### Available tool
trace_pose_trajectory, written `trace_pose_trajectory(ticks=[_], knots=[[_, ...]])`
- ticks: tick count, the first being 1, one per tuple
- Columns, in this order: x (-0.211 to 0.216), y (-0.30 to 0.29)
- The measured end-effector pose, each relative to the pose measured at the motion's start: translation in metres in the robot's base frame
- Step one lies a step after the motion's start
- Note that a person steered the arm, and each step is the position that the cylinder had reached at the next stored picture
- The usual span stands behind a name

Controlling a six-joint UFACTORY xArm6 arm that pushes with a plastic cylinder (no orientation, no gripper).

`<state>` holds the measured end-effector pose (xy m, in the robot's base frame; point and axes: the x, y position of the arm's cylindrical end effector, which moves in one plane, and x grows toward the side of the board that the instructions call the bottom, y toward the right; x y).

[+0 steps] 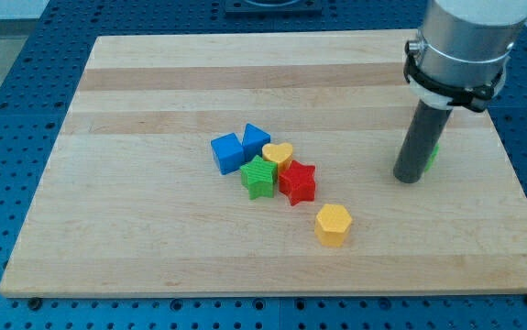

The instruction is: Push the green circle below the red circle

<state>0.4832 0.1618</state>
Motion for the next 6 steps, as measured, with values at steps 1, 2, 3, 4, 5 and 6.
trace_pose_trajectory(ticks=[1,2,3,4,5,6], knots=[[-0.002,0.001],[-0.036,0.009],[-0.044,0.009],[-0.044,0.009],[-0.044,0.034],[-0.044,0.038]])
